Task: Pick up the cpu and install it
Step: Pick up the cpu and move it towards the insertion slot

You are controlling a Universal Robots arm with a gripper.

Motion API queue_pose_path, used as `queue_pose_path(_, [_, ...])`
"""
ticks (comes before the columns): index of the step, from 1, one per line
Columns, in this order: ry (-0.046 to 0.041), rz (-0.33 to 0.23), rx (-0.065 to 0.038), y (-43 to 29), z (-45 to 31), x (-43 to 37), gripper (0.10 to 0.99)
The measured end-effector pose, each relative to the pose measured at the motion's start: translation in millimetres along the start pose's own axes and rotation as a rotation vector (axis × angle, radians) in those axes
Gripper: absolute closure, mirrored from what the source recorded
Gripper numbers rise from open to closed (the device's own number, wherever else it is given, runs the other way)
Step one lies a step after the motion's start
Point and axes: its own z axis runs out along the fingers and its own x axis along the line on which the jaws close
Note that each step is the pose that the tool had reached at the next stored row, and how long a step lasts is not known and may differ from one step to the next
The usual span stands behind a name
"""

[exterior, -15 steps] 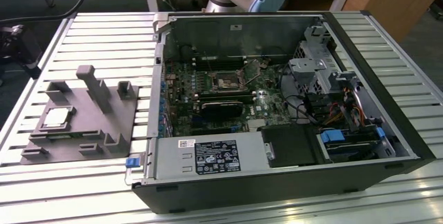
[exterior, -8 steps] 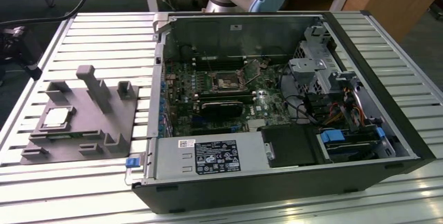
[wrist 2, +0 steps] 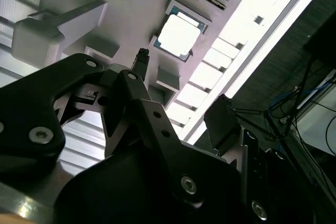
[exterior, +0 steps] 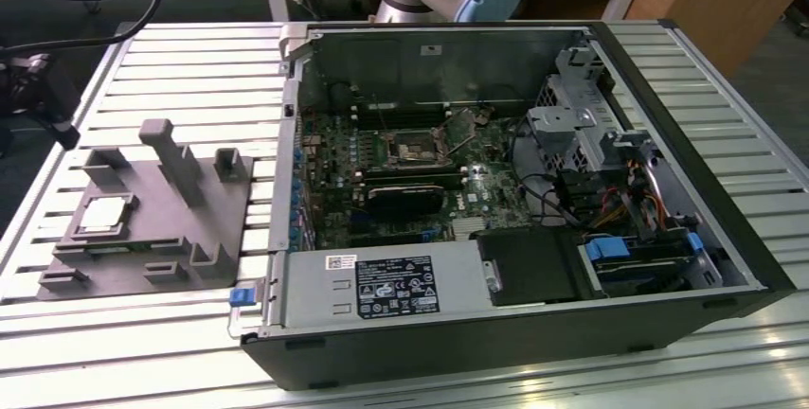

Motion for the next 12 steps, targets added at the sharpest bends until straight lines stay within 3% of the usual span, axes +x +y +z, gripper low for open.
queue_pose_path(12, [0.0,0.0,0.0,-0.2,4.9,0.1,0.38])
